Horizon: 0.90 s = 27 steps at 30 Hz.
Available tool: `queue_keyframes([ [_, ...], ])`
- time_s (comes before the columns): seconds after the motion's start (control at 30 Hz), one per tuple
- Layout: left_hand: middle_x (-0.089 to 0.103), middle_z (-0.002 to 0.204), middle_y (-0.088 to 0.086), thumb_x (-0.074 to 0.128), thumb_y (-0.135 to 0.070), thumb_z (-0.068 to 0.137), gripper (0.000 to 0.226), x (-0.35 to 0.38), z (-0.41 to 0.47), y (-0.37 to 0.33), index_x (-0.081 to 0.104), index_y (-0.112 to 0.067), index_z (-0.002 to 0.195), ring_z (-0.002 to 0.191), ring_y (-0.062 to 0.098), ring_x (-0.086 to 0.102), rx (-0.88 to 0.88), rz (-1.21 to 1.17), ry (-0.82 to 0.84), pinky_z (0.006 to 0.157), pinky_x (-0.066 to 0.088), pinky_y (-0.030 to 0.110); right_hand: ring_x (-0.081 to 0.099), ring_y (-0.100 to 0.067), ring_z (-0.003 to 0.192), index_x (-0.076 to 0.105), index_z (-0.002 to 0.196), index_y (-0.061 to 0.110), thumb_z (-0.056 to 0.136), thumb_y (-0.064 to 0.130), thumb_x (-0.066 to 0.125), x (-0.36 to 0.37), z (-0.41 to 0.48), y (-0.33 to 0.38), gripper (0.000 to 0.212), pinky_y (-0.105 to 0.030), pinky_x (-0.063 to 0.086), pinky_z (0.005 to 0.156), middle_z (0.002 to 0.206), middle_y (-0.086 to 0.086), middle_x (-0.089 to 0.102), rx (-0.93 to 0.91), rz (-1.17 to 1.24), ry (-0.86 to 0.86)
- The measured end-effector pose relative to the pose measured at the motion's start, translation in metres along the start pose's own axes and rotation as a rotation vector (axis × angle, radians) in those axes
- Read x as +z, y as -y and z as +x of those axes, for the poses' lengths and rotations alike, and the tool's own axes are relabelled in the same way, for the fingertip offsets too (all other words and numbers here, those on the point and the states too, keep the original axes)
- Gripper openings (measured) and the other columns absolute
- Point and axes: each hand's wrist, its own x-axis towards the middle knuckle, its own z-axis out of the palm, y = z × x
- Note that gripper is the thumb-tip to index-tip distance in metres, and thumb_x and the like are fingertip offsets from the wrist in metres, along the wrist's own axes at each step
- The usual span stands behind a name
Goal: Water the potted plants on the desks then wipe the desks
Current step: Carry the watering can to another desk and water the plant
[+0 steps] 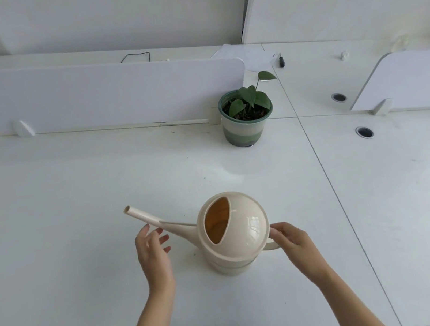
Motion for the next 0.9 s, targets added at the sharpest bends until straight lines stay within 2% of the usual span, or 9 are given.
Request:
queue_keyframes([
  [0.13,0.048,0.125,0.001,0.037,-0.021,0.098,0.043,0.006,0.004,-0.003,0.032,-0.02,0.141,0.115,0.023,0.051,-0.049,-0.041,0.169,0.101,0.04,0.041,0.058,-0.012,0.095,0.062,0.087,0.017,0.094,0.025,0.043,0.006,-0.005,0.004,0.022,-0.017,0.041,0.076,0.091,0.004,0.064,0.031,0.03,-0.011],
  [0.27,0.041,0.142,0.004,0.036,-0.024,0.098,0.048,0.008,0.009,-0.002,0.023,-0.027,0.145,0.126,0.026,0.046,-0.085,-0.075,0.254,0.106,0.036,0.043,0.047,-0.014,0.076,0.056,0.082,0.009,0.091,0.033,0.049,0.013,-0.007,0.007,0.026,-0.021,0.036,0.065,0.081,-0.001,0.052,0.094,-0.02,-0.032],
  [0.33,0.039,0.144,0.007,0.036,-0.022,0.098,0.05,0.01,0.011,-0.002,0.02,-0.028,0.145,0.128,0.027,0.045,-0.104,-0.099,0.279,0.106,0.037,0.044,0.041,-0.014,0.074,0.052,0.081,0.008,0.089,0.037,0.052,0.017,-0.008,0.01,0.029,-0.023,0.033,0.063,0.08,-0.003,0.046,0.127,-0.024,-0.042],
  [0.47,0.042,0.143,0.007,0.035,-0.022,0.098,0.049,0.012,0.01,-0.007,0.023,-0.027,0.146,0.124,0.028,0.048,-0.107,-0.138,0.299,0.102,0.04,0.04,0.047,-0.014,0.081,0.053,0.078,0.012,0.087,0.038,0.053,0.022,-0.019,0.012,0.028,-0.024,0.036,0.069,0.088,-0.003,0.052,0.155,0.044,-0.073],
  [0.63,0.043,0.142,0.007,0.036,-0.025,0.098,0.047,0.005,-0.003,-0.017,0.027,-0.027,0.145,0.11,0.022,0.052,-0.056,-0.159,0.335,0.097,0.041,0.038,0.05,-0.004,0.075,0.048,0.069,0.014,0.089,0.032,0.052,0.014,-0.043,0.023,0.027,-0.02,0.037,0.066,0.075,0.006,0.052,0.104,0.105,-0.12],
  [0.73,0.044,0.141,0.008,0.036,-0.026,0.098,0.046,-0.005,-0.018,-0.023,0.029,-0.026,0.144,0.108,0.021,0.053,-0.022,-0.188,0.325,0.094,0.042,0.037,0.051,-0.003,0.074,0.049,0.068,0.015,0.088,0.032,0.054,0.007,-0.057,0.029,0.027,-0.021,0.037,0.066,0.074,0.006,0.053,0.055,0.093,-0.1],
  [0.9,0.052,0.123,0.004,0.037,-0.026,0.097,0.044,-0.029,-0.059,-0.03,0.034,-0.024,0.141,0.102,0.02,0.055,0.022,-0.22,0.269,0.089,0.043,0.035,0.056,-0.004,0.073,0.05,0.068,0.012,0.086,0.035,0.056,-0.009,-0.086,0.032,0.03,-0.02,0.038,0.066,0.074,0.003,0.058,0.002,0.118,-0.037],
])
